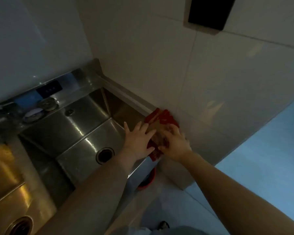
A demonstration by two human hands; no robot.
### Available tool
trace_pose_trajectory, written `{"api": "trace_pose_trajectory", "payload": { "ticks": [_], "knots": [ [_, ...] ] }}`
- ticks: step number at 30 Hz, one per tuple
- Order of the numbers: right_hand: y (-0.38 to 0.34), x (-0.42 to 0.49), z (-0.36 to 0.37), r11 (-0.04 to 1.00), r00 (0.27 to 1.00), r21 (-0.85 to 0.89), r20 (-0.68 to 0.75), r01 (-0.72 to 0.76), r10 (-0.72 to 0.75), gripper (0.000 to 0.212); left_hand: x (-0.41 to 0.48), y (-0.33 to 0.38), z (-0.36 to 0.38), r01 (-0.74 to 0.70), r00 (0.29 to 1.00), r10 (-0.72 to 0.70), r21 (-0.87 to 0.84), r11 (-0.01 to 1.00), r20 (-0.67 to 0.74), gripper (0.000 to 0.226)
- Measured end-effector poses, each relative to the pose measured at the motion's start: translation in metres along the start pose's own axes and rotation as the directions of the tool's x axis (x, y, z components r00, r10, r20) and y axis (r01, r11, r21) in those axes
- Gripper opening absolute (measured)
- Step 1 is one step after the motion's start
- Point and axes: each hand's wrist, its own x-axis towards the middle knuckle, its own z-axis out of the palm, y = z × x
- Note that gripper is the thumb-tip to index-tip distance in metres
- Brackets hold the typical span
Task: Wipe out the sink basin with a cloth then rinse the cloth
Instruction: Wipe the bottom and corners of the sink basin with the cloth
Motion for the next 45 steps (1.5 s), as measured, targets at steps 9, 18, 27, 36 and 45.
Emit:
{"api": "trace_pose_trajectory", "payload": {
  "ticks": [9, 18, 27, 36, 45],
  "knots": [
    [0.025, 0.020, 0.013, 0.981, 0.987, -0.191, 0.160, 0.026, 0.005, 0.081, 0.022, 0.006, 0.009, 0.004, 0.983, -0.017, 0.069, 0.998, 0.184, 0.065],
    [0.018, 0.011, 0.025, 0.994, 0.993, -0.107, 0.117, -0.010, 0.023, 0.066, 0.015, 0.009, 0.013, 0.028, 0.993, -0.023, -0.036, 0.999, 0.113, 0.035],
    [-0.028, -0.024, 0.043, 0.997, 0.996, -0.048, 0.071, -0.053, 0.057, 0.095, -0.048, -0.025, 0.011, 0.001, 1.000, -0.002, -0.259, 0.966, -0.005, 0.040],
    [-0.112, -0.063, 0.070, 0.981, 0.992, 0.186, -0.093, -0.062, 0.081, 0.047, -0.145, -0.066, 0.007, 0.014, 0.998, -0.026, -0.214, 0.977, -0.053, 0.044],
    [-0.184, -0.116, 0.104, 0.990, 0.994, 0.138, -0.110, 0.044, -0.028, 0.042, -0.232, -0.094, 0.024, 0.015, 1.000, -0.014, -0.350, 0.937, 0.005, 0.082]
  ]
}}
